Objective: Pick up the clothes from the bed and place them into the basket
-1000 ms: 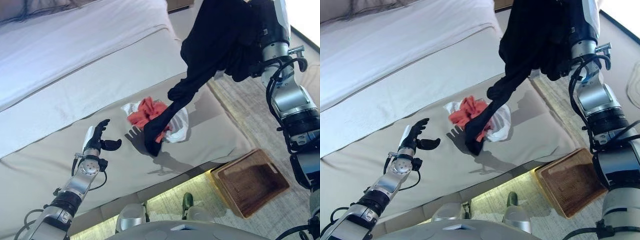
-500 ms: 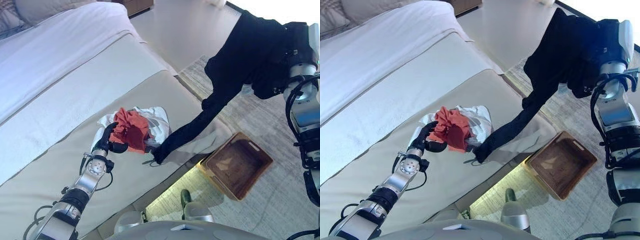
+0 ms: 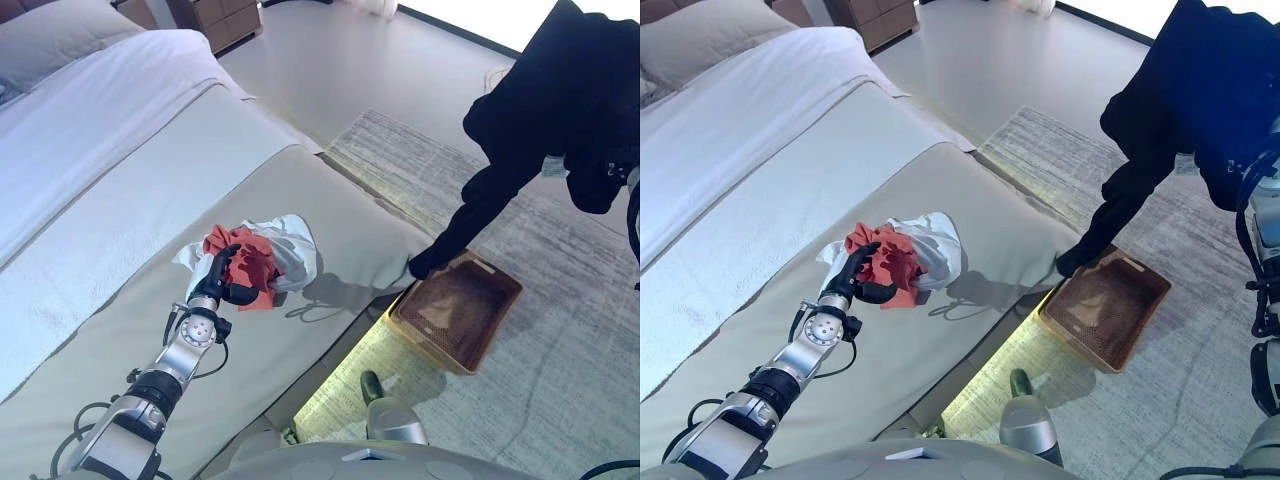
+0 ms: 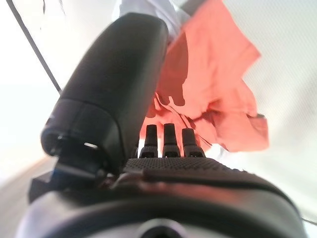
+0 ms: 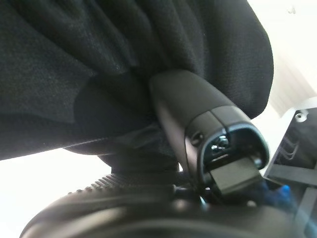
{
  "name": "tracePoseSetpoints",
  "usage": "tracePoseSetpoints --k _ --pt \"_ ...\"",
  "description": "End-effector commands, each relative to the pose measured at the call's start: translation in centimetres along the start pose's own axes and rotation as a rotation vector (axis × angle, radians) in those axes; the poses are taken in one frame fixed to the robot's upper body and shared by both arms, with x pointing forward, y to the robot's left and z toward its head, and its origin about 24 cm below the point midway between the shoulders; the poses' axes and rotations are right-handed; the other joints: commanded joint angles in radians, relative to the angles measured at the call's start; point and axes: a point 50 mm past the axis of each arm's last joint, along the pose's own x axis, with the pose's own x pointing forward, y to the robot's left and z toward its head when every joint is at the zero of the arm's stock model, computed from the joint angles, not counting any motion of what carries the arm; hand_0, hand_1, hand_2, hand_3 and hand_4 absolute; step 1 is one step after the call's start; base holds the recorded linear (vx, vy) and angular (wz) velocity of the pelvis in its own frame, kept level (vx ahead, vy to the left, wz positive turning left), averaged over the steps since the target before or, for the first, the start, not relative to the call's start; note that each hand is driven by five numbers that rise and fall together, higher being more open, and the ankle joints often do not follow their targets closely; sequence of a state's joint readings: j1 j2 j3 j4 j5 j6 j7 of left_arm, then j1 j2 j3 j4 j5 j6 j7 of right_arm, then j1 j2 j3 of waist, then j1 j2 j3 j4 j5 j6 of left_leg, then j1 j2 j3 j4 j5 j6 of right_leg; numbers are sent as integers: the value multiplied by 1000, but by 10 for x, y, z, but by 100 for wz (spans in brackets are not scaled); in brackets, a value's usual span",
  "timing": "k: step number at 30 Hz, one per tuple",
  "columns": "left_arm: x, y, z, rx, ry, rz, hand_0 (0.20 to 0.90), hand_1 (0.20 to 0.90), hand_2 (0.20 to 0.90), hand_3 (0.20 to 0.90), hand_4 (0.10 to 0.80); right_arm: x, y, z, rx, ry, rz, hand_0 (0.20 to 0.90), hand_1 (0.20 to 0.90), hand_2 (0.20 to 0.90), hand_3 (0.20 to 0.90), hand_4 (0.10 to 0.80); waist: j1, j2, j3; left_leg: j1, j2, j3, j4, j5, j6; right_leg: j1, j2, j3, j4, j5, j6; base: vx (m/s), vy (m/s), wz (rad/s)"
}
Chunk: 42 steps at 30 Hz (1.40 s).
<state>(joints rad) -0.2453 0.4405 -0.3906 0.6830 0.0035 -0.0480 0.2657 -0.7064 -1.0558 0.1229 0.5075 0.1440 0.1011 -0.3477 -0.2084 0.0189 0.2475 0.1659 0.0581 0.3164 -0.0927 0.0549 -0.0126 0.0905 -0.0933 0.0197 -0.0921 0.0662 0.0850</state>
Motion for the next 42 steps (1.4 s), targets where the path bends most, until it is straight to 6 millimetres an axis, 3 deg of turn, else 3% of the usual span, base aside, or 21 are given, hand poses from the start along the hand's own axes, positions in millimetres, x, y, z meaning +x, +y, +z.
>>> tracePoseSetpoints --k 1,14,23,34,42 --pt "4 5 13 58 -113 17 900 900 900 900 800 13 -35 32 -2 -144 -93 300 300 300 200 100 17 -24 -167 28 58 5 5 -98 -64 -40 29 33 9 6 13 2 -7 -4" --pt "6 8 55 -41 -280 23 900 900 900 900 800 -2 8 -23 -23 46 116 300 300 300 200 100 15 18 -128 31 53 26 5 -95 -67 -56 23 26 14 10 9 0 -37 -6" --pt "5 7 56 -49 -291 14 900 900 900 900 800 -20 39 -57 -56 184 214 300 300 300 200 100 23 51 -87 12 48 21 5 -88 -70 -75 17 9 5 18 7 -3 -42 0" --pt "5 9 71 -66 -340 19 900 900 900 900 800 -34 50 -87 -74 315 261 300 300 300 200 100 25 88 -40 -10 43 21 5 -78 -72 -99 11 7 8 19 6 -26 -12 2" --pt "5 7 76 -74 -360 17 900 900 900 900 800 -55 52 -122 -90 463 245 300 300 300 200 100 23 108 -27 -7 44 21 5 -75 -73 -95 8 8 8 16 4 0 0 0"
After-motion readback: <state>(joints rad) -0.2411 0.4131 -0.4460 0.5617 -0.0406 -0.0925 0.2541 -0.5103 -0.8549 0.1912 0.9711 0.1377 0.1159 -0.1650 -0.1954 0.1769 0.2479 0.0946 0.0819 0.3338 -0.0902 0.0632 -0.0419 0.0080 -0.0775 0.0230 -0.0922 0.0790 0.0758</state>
